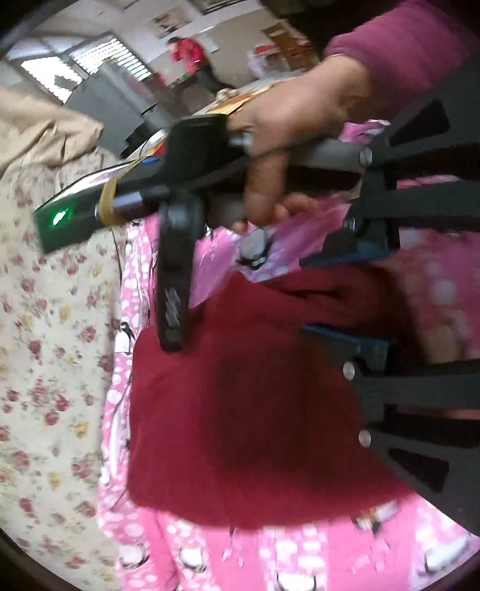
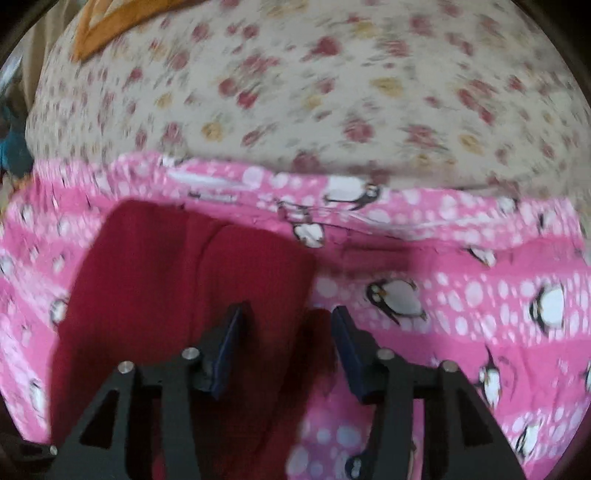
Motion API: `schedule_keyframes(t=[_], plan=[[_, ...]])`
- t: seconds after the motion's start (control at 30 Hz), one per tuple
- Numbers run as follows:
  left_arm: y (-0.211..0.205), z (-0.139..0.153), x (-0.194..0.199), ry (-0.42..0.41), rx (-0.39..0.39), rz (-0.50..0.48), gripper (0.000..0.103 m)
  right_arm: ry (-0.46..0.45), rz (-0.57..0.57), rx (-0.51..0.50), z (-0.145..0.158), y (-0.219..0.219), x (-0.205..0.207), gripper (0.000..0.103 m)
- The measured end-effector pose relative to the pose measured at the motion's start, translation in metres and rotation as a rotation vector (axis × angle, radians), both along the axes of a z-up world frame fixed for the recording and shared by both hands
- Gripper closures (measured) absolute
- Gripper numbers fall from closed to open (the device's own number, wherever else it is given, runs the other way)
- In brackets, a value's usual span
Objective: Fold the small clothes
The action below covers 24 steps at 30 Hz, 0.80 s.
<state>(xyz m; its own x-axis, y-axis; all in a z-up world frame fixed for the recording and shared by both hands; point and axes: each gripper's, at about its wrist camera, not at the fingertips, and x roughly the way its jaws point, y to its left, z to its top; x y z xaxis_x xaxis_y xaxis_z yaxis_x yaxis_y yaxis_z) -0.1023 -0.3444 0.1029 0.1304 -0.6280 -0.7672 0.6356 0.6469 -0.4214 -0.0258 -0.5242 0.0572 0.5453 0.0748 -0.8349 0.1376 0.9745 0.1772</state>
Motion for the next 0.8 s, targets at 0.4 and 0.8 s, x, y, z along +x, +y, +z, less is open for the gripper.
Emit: schedule_keyframes(t=[0.4, 0.8], plan=[[0.09, -0.006, 0.007, -0.187, 0.123, 0.211, 0.089, -0.097, 0.218, 0.099, 0.044, 0.066, -0.086, 0.052], [0.081, -0.029, 0.014, -0.183, 0.125, 0.227, 0.089, -0.016, 0.154, 0.046, 0.02, 0.057, -0.114, 0.067]])
